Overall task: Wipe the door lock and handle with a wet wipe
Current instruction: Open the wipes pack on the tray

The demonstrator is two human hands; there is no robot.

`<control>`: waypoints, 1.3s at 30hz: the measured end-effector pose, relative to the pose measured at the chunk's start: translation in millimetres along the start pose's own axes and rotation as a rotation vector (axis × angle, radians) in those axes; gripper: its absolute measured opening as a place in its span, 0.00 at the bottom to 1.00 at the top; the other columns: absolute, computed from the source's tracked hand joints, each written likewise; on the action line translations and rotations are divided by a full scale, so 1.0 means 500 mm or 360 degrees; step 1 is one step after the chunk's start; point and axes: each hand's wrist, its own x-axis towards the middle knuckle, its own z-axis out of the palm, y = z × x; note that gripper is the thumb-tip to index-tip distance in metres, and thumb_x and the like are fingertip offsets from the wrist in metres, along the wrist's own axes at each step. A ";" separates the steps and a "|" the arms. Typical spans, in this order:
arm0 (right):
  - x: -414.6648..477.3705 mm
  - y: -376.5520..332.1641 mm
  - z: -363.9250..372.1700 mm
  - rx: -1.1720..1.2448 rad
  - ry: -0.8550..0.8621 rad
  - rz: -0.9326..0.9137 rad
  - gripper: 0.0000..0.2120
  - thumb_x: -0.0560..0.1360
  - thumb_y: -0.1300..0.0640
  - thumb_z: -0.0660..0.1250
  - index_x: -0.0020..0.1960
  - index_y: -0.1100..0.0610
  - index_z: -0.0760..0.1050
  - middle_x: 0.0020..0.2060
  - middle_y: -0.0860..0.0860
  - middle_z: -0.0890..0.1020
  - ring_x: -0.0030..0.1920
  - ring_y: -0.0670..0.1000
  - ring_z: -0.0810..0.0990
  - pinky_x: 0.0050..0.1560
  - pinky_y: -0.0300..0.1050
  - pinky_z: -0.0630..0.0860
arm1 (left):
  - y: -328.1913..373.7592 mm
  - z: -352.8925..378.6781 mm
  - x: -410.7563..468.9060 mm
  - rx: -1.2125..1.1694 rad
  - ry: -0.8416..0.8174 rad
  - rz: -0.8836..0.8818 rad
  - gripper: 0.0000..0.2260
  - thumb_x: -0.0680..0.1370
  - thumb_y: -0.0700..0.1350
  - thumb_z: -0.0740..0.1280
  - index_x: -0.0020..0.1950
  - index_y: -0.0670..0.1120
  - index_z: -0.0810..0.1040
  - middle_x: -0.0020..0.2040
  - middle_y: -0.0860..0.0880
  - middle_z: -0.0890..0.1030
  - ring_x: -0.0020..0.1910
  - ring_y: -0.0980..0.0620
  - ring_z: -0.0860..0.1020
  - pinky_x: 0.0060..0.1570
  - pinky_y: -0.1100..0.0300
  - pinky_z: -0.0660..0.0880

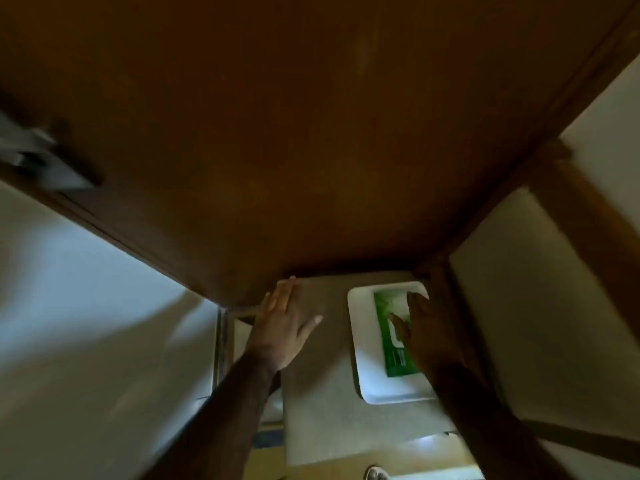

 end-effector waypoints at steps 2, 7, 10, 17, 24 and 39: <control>0.003 0.023 0.080 0.0009 -0.0068 0.0054 0.33 0.86 0.41 0.58 0.84 0.59 0.63 0.81 0.56 0.70 0.81 0.56 0.66 0.80 0.49 0.64 | -0.006 0.086 0.012 -0.0047 -0.0102 -0.0012 0.42 0.79 0.73 0.42 0.85 0.48 0.47 0.86 0.47 0.49 0.84 0.48 0.48 0.79 0.52 0.45; 0.016 0.066 0.243 -0.0146 -0.0015 0.0150 0.31 0.80 0.47 0.73 0.73 0.70 0.77 0.71 0.70 0.78 0.71 0.70 0.76 0.67 0.63 0.77 | -0.017 0.285 0.048 0.0046 -0.0231 -0.0025 0.41 0.80 0.70 0.44 0.85 0.44 0.46 0.86 0.45 0.49 0.85 0.45 0.48 0.82 0.45 0.49; 0.031 0.074 0.273 -0.0209 0.0122 0.0113 0.30 0.80 0.49 0.73 0.71 0.72 0.77 0.68 0.71 0.78 0.68 0.72 0.77 0.68 0.63 0.76 | -0.025 0.354 0.071 0.0096 -0.0170 -0.0002 0.41 0.80 0.70 0.42 0.85 0.43 0.45 0.86 0.44 0.48 0.85 0.45 0.47 0.82 0.44 0.46; 0.066 0.051 0.266 -0.0400 0.0227 0.0115 0.20 0.81 0.49 0.70 0.53 0.69 0.83 0.53 0.67 0.85 0.55 0.67 0.84 0.58 0.58 0.81 | -0.030 0.424 0.071 0.0189 -0.0002 -0.0011 0.37 0.84 0.66 0.40 0.85 0.43 0.41 0.86 0.44 0.43 0.84 0.46 0.41 0.82 0.44 0.43; 0.074 0.038 0.232 -0.0749 -0.0068 -0.0091 0.11 0.81 0.56 0.64 0.49 0.57 0.85 0.44 0.55 0.86 0.44 0.55 0.87 0.40 0.47 0.83 | -0.021 0.410 0.070 0.0211 -0.0037 -0.0025 0.36 0.85 0.65 0.42 0.85 0.43 0.43 0.86 0.44 0.44 0.85 0.46 0.42 0.82 0.44 0.44; 0.061 0.208 0.189 0.1446 0.0087 0.0719 0.20 0.81 0.40 0.64 0.68 0.47 0.81 0.53 0.45 0.86 0.54 0.49 0.86 0.58 0.58 0.85 | 0.283 0.303 0.189 -0.0096 -0.0014 0.0661 0.21 0.83 0.48 0.67 0.73 0.40 0.77 0.68 0.39 0.80 0.68 0.38 0.76 0.67 0.45 0.73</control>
